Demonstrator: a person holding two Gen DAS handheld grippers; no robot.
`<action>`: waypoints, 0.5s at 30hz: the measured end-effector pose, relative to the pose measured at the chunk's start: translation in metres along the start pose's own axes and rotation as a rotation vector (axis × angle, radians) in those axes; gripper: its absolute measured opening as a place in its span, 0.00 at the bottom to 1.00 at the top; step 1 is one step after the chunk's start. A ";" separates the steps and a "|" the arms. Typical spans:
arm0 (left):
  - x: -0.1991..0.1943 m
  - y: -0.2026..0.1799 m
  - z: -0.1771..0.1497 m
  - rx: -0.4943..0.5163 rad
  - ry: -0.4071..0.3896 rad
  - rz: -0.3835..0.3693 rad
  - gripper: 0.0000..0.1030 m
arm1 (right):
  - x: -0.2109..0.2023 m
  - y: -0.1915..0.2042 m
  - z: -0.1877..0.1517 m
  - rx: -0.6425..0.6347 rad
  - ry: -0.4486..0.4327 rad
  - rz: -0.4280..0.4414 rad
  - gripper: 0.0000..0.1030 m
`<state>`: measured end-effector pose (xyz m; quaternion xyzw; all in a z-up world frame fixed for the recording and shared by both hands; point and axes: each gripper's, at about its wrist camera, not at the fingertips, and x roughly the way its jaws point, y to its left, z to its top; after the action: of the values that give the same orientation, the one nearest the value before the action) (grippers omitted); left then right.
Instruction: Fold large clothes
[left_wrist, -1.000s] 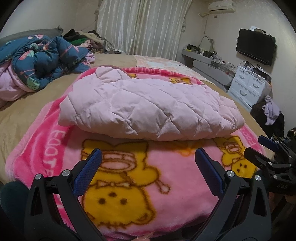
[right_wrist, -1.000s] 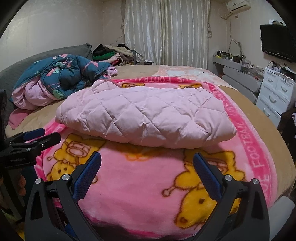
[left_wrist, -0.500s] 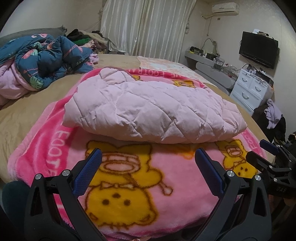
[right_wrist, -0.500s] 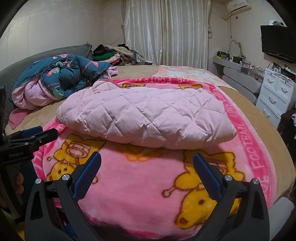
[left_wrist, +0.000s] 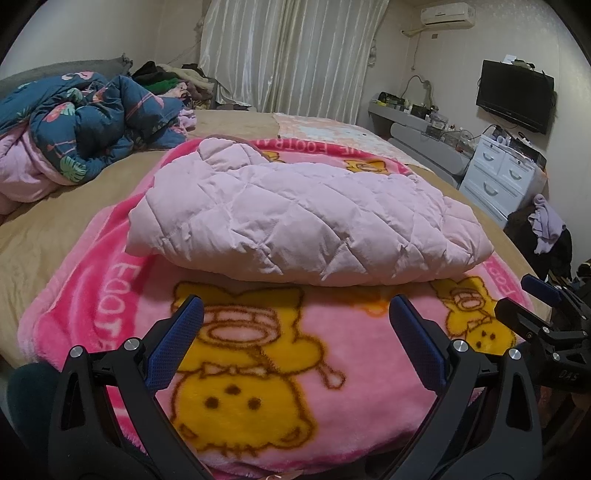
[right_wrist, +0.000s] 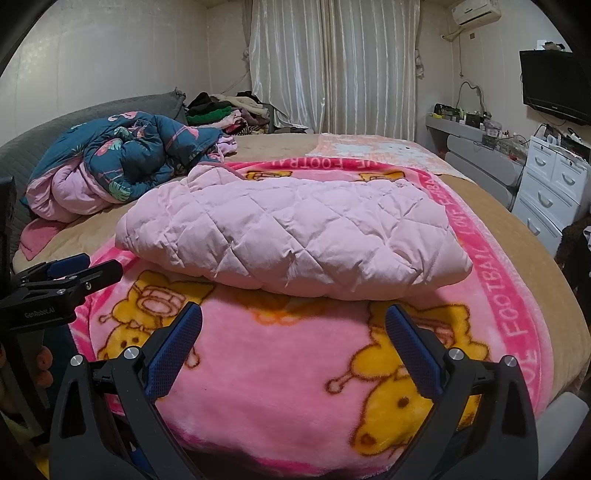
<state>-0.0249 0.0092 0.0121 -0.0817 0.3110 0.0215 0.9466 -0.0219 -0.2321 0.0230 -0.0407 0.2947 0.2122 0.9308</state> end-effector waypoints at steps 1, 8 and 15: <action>0.000 0.000 0.000 0.001 -0.001 0.000 0.91 | 0.000 0.000 0.000 0.000 0.000 0.001 0.96; -0.001 0.000 0.001 0.001 -0.001 0.002 0.91 | 0.000 0.000 0.000 0.000 0.000 0.001 0.96; -0.001 0.001 0.000 0.001 0.000 0.004 0.91 | 0.000 0.000 0.000 0.000 0.000 0.001 0.96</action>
<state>-0.0252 0.0098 0.0128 -0.0806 0.3112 0.0233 0.9466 -0.0218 -0.2320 0.0231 -0.0404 0.2950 0.2124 0.9307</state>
